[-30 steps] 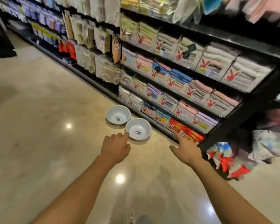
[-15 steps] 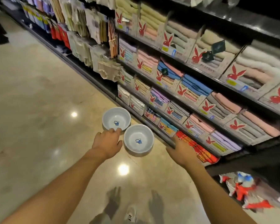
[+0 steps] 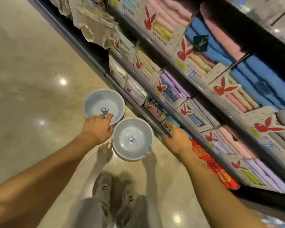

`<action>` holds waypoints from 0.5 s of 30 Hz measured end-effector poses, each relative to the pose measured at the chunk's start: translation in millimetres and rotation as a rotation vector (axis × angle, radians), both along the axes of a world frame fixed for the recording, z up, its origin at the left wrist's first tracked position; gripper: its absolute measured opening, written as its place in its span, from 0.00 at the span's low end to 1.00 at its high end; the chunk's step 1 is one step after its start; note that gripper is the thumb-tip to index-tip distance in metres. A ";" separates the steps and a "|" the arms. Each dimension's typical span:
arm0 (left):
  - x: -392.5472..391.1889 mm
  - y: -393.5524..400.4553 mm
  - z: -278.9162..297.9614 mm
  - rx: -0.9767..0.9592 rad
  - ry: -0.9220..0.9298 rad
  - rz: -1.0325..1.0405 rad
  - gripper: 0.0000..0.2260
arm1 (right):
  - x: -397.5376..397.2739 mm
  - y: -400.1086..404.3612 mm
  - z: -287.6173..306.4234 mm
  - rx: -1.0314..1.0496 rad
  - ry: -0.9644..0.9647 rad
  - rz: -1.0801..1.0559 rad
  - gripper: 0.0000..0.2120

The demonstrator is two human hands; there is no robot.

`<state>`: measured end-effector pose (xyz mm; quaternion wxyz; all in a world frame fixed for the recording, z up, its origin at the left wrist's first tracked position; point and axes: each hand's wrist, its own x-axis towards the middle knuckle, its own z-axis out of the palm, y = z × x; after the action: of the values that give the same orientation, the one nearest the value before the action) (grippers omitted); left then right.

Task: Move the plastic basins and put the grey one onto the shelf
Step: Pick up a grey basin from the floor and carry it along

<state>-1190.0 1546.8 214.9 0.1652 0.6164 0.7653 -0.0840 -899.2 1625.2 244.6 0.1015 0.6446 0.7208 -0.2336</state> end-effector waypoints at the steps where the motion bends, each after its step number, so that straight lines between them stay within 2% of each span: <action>1: -0.8 11.7 -33.0 -0.012 0.000 0.003 0.23 | 0.0 14.7 -34.5 -0.002 0.005 0.003 0.27; 6: -7.2 58.3 -200.2 -0.056 0.005 0.035 0.23 | 8.6 70.0 -216.8 -0.056 -0.052 0.047 0.25; 9: -9.5 71.7 -313.1 -0.013 -0.008 0.084 0.22 | 18.8 89.8 -334.7 -0.031 -0.061 0.065 0.25; 12: -8.6 66.5 -400.0 -0.010 -0.074 0.115 0.23 | 28.2 97.2 -417.3 -0.016 -0.101 0.077 0.24; 15: -13.5 58.7 -458.3 0.034 -0.120 0.139 0.24 | 40.2 103.0 -471.1 0.040 -0.129 0.083 0.27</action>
<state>-1203.6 1605.5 -243.3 0.2058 0.5685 0.7962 -0.0221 -859.0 1728.2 -226.5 0.1444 0.6297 0.7435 -0.1726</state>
